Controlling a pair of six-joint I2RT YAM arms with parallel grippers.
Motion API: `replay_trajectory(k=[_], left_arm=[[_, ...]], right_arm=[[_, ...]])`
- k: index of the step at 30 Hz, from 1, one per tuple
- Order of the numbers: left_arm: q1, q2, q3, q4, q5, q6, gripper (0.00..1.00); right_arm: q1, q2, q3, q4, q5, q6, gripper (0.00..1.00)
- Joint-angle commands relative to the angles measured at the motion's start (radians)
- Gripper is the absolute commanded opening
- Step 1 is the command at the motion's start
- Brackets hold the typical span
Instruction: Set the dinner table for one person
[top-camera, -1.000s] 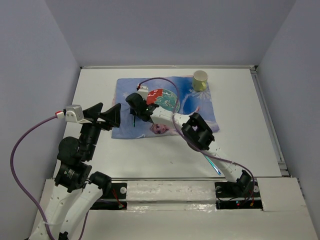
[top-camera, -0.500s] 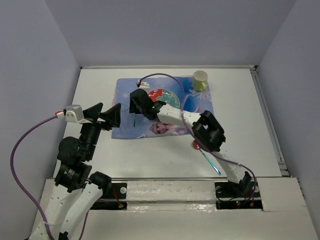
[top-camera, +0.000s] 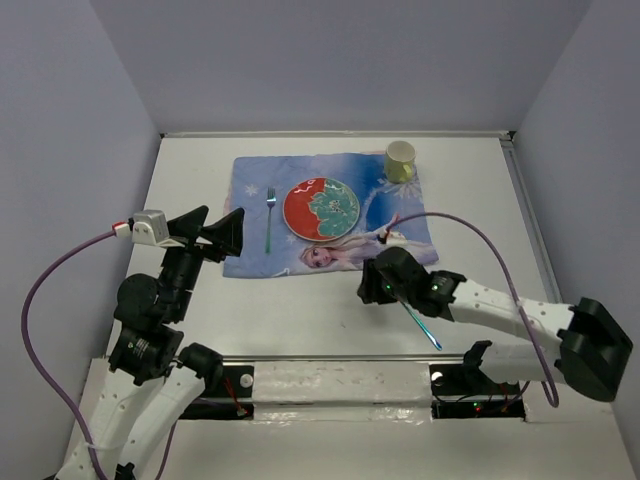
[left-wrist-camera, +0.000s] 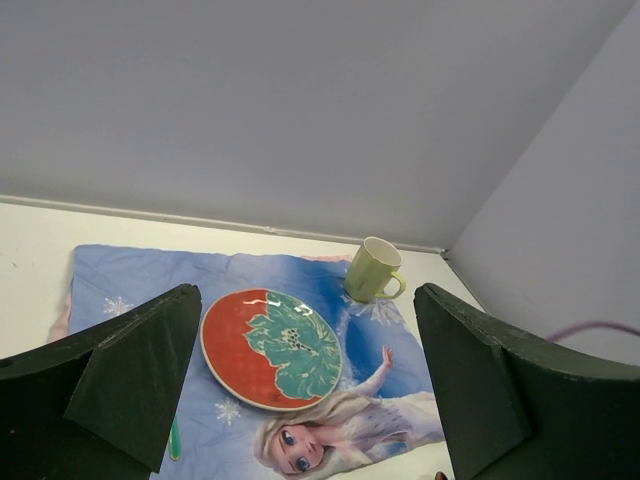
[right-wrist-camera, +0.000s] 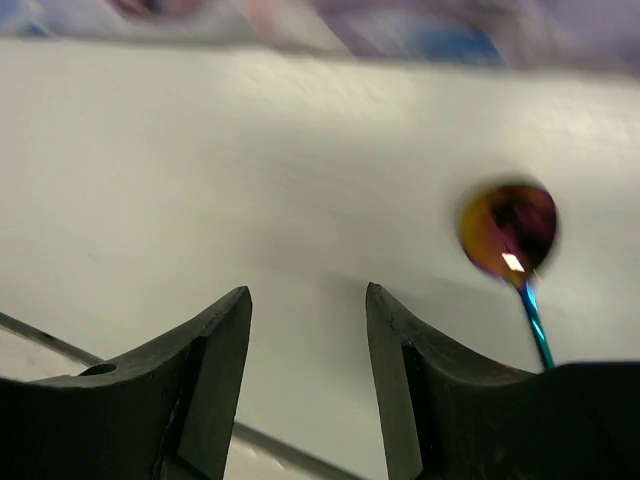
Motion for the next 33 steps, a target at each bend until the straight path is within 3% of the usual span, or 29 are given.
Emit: replay_trajectory(k=[1,4,10,13,18,26,33], left_arm=[[-0.006,-0.002,-0.001,0.049,0.021,0.007,0.99],[-0.004,0.003,-0.004,0.052,0.025,0.006,0.99],[-0.006,0.003,-0.004,0.052,0.027,0.006,0.99],[-0.006,0.001,-0.004,0.052,0.027,0.009,0.99],[-0.009,-0.003,-0.002,0.051,0.027,0.010,0.99],[-0.017,-0.012,-0.002,0.049,0.018,0.018,0.99],[-0.015,-0.012,-0.002,0.049,0.015,0.018,0.99]], right_arm=[[-0.006,-0.246,-0.166,-0.279,0.032,0.210,0.56],[-0.006,-0.334,-0.207,-0.404,0.084,0.284,0.61],[-0.006,-0.268,-0.180,-0.506,0.172,0.316,0.70],[-0.006,-0.216,-0.129,-0.507,0.207,0.283,0.67],[-0.049,-0.093,-0.049,-0.524,0.267,0.223,0.53],[-0.172,-0.035,-0.054,-0.468,0.166,0.123,0.47],[-0.181,0.029,-0.074,-0.388,0.029,0.066,0.41]])
